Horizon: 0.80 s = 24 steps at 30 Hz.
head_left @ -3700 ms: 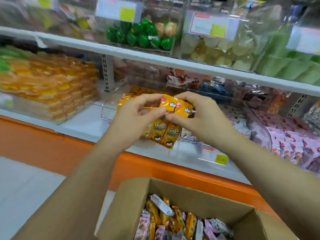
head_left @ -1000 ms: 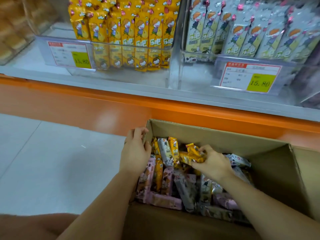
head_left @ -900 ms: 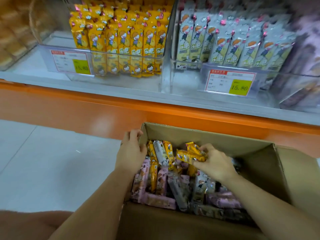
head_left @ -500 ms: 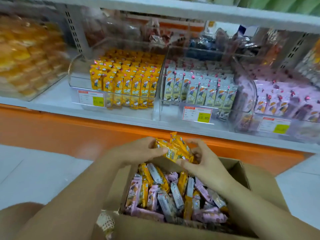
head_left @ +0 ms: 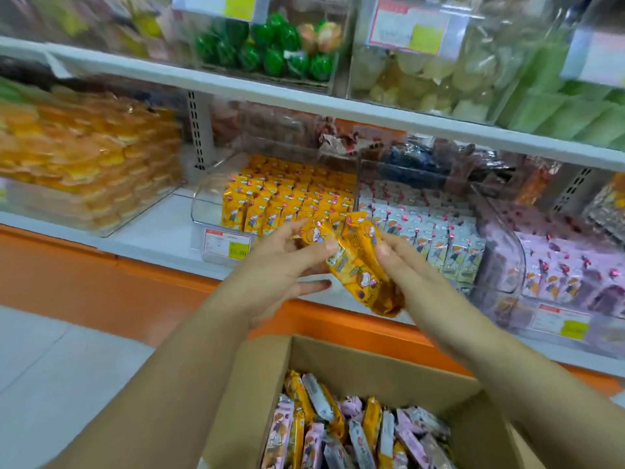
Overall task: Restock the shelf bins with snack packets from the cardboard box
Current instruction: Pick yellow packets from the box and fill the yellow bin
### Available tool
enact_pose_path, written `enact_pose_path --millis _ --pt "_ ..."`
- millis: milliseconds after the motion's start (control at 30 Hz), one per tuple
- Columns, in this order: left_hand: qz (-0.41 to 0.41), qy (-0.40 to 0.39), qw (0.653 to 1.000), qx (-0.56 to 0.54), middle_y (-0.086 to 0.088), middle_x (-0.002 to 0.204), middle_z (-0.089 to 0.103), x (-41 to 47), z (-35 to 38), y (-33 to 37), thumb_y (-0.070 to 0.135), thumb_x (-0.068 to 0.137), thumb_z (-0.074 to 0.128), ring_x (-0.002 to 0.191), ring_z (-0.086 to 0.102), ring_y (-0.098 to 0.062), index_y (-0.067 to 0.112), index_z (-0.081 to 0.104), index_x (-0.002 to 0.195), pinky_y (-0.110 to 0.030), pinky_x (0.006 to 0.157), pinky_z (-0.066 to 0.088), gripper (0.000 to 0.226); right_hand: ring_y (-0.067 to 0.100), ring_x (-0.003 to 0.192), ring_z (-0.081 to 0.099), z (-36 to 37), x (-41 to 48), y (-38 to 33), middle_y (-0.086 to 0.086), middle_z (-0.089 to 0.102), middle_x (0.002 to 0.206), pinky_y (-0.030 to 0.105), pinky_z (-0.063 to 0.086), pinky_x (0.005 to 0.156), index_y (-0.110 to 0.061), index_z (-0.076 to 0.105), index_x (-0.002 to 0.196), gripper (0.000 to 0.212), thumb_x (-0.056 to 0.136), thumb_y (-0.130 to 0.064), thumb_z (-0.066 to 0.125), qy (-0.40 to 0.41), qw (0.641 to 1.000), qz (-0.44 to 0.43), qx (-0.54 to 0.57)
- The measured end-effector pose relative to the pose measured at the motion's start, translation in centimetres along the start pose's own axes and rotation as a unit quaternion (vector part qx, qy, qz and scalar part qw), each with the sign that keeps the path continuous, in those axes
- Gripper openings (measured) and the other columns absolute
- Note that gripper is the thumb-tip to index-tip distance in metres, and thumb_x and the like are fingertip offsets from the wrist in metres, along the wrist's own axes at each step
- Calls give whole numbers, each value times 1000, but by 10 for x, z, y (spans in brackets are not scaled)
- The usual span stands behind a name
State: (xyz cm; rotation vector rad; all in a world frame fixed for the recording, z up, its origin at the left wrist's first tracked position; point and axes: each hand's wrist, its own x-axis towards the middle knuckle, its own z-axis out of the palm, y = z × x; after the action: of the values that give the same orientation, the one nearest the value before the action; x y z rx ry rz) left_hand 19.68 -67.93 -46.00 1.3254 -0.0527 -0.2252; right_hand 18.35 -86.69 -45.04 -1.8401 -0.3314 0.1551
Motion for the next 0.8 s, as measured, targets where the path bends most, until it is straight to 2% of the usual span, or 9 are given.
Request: enact_pose_path --millis 67,133,267,333,433,467,533,600,800 --pt "30 21 999 -17 -8 120 63 -2 -9 9 21 74 69 90 69 -17 18 46 130 -36 82 58 60 11 90 65 9 15 -9 -8 65 105 14 49 64 -38 45 120 26 94 -38 44 -1 1000 -9 -28" --pt "72 47 996 -36 -9 112 65 -3 -19 20 13 84 63 85 67 -16 15 52 123 -37 83 57 40 26 94 63 20 34 -16 1 63 107 25 52 65 -38 44 118 27 94 -28 52 10 998 -37 -53" --pt "155 164 973 -44 9 92 70 1 -55 33 16 88 62 81 68 -6 20 59 115 -26 75 56 28 28 94 60 45 80 -25 3 60 112 45 53 81 -36 45 123 40 88 -27 64 50 989 -98 -100" --pt "175 234 956 -29 14 87 71 5 -76 32 17 90 62 79 68 0 20 62 112 -19 69 53 22 24 94 60 58 105 -30 4 61 110 39 54 81 -33 45 121 40 87 -25 65 63 984 -127 -109" --pt "177 321 930 -16 18 79 69 15 -102 20 18 90 62 68 63 12 31 62 94 -18 70 47 14 14 90 61 77 140 -36 3 62 105 12 49 69 -28 44 119 39 87 -19 66 53 978 -160 -122" --pt "173 339 924 -19 17 83 68 18 -108 18 17 91 62 64 62 13 34 59 92 -17 65 46 17 13 90 61 83 151 -36 3 63 102 12 48 69 -25 44 120 39 88 -19 66 48 977 -165 -129" --pt "170 355 919 -27 13 91 65 25 -118 15 13 91 61 59 60 14 34 57 95 -10 50 45 21 17 89 63 94 173 -33 4 65 98 22 50 76 -21 45 119 39 87 -18 66 38 976 -164 -137" --pt "170 356 919 -18 11 91 63 29 -126 16 11 92 60 56 59 13 34 57 90 -6 42 41 23 19 91 64 104 193 -27 4 66 97 31 52 83 -20 46 115 36 86 -16 67 24 974 -162 -158" --pt "151 370 916 18 13 88 61 40 -146 12 14 92 61 51 58 12 40 52 82 -6 40 40 29 19 92 64 119 240 -7 0 65 102 41 52 87 -24 48 116 38 85 -20 70 -69 956 -157 -237"
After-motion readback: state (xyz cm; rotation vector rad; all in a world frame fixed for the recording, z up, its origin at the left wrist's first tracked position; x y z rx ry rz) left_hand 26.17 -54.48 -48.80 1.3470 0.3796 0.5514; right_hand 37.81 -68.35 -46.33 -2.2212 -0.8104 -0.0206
